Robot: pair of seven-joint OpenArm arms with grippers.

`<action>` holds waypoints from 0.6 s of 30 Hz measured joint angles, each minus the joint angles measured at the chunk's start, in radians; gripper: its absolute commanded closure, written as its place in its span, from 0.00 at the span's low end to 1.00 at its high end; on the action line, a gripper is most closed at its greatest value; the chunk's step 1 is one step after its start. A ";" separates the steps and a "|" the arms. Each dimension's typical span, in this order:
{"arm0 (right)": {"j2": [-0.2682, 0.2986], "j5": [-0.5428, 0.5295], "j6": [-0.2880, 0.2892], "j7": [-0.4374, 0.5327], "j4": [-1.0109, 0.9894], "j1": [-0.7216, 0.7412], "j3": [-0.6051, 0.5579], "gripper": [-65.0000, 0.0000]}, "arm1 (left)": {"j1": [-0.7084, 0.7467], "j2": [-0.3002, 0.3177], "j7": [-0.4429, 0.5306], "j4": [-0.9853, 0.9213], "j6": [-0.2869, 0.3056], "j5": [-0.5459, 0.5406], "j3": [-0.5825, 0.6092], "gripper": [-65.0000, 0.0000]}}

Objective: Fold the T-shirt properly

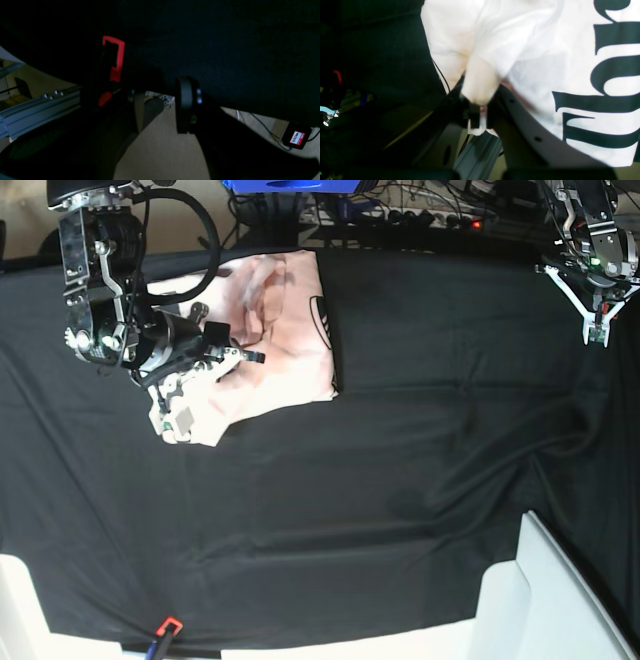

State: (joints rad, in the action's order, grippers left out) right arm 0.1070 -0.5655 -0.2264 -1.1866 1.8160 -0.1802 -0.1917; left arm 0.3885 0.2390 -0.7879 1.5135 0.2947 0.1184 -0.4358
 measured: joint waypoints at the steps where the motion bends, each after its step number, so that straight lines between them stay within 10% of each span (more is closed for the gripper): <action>1: 0.002 0.010 -0.004 0.000 0.001 -0.001 -0.018 1.00 | 0.000 0.000 0.000 0.000 0.000 0.000 0.000 0.69; 18: -0.072 0.013 -0.004 -0.063 0.015 -0.003 -0.132 1.00 | 0.000 0.000 0.000 0.000 0.000 0.000 0.001 0.69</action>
State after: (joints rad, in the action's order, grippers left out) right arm 0.0353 -0.5522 -0.2302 -1.2491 1.8309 -0.1829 -0.3233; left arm 0.3885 0.2390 -0.7879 1.5135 0.2947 0.1181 -0.4351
